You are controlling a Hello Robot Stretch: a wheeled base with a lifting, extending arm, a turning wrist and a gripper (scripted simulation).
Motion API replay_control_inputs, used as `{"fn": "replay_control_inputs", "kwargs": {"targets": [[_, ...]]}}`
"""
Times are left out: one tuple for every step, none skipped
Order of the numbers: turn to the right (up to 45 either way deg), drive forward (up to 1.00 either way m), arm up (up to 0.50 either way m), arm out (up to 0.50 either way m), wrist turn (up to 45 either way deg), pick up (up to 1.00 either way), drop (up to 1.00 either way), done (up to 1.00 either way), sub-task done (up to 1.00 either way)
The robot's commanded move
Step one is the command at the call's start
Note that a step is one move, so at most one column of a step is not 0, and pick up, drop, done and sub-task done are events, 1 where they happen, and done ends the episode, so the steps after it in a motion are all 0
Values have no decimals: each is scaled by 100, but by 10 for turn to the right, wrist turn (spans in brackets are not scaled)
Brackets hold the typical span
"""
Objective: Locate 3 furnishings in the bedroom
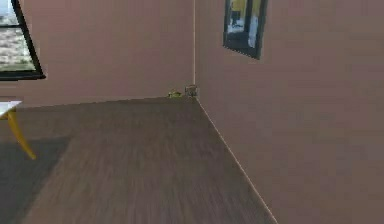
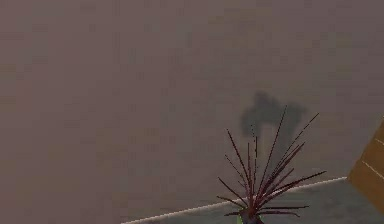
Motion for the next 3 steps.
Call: {"fn": "replay_control_inputs", "kwargs": {"targets": [[0, 55, 0, 0, 0, 0, 0, 0, 0], [-90, 0, 0, 0, 0, 0, 0, 0, 0], [0, 45, 0, 0, 0, 0, 0, 0, 0]]}}
